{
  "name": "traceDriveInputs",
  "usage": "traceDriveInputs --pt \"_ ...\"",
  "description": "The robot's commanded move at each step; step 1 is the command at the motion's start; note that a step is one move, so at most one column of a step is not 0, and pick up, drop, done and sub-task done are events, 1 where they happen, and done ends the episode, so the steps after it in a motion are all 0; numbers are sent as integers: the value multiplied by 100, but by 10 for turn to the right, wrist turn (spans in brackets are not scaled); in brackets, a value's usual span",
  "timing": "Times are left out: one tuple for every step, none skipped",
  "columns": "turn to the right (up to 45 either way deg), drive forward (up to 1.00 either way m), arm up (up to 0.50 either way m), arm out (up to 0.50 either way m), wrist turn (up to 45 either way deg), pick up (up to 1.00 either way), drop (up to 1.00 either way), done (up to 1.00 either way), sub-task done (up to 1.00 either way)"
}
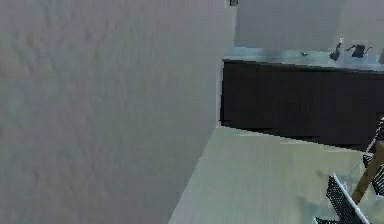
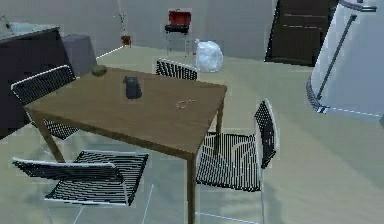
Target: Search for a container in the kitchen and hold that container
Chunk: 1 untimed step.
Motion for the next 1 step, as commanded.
traceDriveInputs --pt "0 10 0 0 0 0 0 0 0"
